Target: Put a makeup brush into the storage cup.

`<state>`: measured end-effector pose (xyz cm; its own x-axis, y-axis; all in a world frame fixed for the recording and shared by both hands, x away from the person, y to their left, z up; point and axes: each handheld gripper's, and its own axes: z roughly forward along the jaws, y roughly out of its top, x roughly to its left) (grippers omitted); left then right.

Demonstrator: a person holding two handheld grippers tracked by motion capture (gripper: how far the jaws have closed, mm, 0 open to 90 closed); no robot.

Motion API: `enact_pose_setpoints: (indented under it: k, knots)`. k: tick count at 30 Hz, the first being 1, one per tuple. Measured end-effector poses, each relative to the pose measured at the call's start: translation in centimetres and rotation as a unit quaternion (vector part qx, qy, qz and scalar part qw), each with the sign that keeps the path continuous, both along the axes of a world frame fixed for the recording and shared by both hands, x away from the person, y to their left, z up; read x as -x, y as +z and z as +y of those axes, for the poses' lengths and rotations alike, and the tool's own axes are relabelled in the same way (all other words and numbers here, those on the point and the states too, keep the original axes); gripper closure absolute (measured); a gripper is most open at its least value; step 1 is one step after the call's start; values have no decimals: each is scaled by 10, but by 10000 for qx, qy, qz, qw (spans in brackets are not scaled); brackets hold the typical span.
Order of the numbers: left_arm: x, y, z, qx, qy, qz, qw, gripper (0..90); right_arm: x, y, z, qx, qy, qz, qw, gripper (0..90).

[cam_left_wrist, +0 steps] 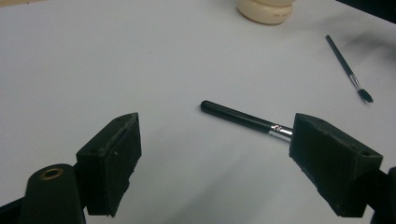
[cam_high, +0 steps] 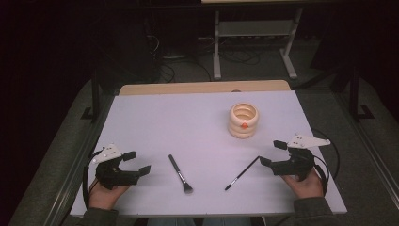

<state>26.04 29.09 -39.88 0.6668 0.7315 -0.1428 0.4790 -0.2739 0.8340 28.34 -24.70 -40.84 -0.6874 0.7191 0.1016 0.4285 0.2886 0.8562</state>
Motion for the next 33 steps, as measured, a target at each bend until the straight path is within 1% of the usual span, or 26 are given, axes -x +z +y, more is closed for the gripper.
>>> enact_pose_setpoints:
  k: [6, 12, 14, 16, 23, 25, 33]
  knots:
    - [-1, 0, -1, -23, -6, 17, 10000, 166, -1, -1, -1, -27, -6, 39, 10000, 139]
    - [-1, -1, -2, 33, -29, 3, 10000, 166, -2, -1, -1, -45, -25, 36, 10000, 138]
    - [-1, 0, -2, -3, -62, 0, 10000, 165, -2, 0, 0, -44, -34, 77, 10000, 138]
    - [-1, 0, -2, 8, -67, -2, 10000, 166, -2, 1, 2, -37, -31, 41, 10000, 138]
    - [-1, 0, -2, -12, -91, -8, 10000, 166, -3, 3, 6, -2, 1, 43, 10000, 137]
    - [-1, 0, -1, 29, -83, -26, 10000, 166, -3, 3, 7, 6, 0, 58, 10000, 137]
    - [0, 1, -2, 11, -114, -23, 9999, 166, -1, 5, 9, -40, 42, 35, 10000, 136]
